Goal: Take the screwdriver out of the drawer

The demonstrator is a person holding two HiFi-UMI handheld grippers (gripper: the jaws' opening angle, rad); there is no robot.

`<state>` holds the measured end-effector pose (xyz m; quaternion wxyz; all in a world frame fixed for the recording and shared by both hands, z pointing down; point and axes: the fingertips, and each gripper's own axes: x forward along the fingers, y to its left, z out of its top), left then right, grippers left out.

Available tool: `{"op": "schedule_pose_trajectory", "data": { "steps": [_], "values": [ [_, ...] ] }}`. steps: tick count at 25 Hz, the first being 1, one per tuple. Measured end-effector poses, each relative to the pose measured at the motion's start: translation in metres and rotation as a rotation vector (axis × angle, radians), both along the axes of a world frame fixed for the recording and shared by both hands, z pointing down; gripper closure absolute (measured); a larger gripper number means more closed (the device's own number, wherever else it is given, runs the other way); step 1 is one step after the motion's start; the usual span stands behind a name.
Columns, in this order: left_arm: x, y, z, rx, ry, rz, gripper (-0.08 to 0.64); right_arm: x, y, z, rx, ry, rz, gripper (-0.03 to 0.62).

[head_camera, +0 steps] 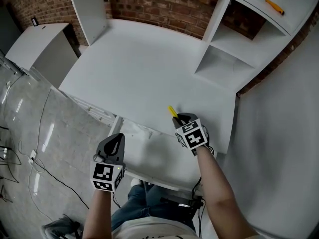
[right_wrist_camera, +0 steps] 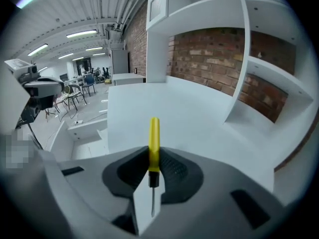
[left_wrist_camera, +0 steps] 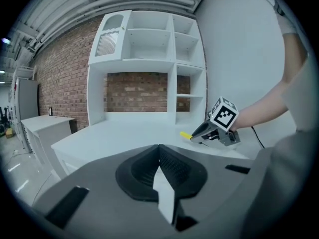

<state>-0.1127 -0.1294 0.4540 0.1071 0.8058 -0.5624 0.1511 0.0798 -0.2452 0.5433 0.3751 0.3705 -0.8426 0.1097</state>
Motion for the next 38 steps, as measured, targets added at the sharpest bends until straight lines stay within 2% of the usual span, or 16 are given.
{"op": "schedule_pose_trajectory", "data": {
  "steps": [7,11,16,20,24,27,33,38],
  "values": [
    [0.007,-0.015,0.008,-0.015,-0.006,0.028,0.548,-0.003,-0.015,0.032,-0.047,0.116,-0.048,0.515],
    [0.002,-0.015,0.010,-0.027,-0.006,0.031,0.548,-0.003,-0.018,0.036,-0.057,0.127,-0.041,0.514],
    [-0.006,-0.017,0.009,-0.019,0.008,0.033,0.548,0.001,-0.020,0.028,-0.055,0.079,0.033,0.474],
    [-0.004,-0.020,0.004,-0.002,0.024,0.057,0.548,0.007,-0.012,-0.002,-0.013,0.048,0.075,0.471],
    [0.006,-0.023,-0.006,0.028,0.042,0.090,0.548,0.015,0.008,-0.047,0.058,-0.009,0.118,0.513],
    [0.016,-0.024,-0.018,0.055,0.052,0.124,0.548,0.021,0.028,-0.083,0.121,-0.042,0.143,0.575],
    [0.040,-0.021,-0.042,0.125,0.040,0.198,0.548,0.024,0.079,-0.140,0.199,-0.168,0.186,0.581],
    [0.061,-0.012,-0.072,0.197,0.012,0.260,0.548,0.032,0.123,-0.178,0.283,-0.259,0.269,0.581]
  ]
}}
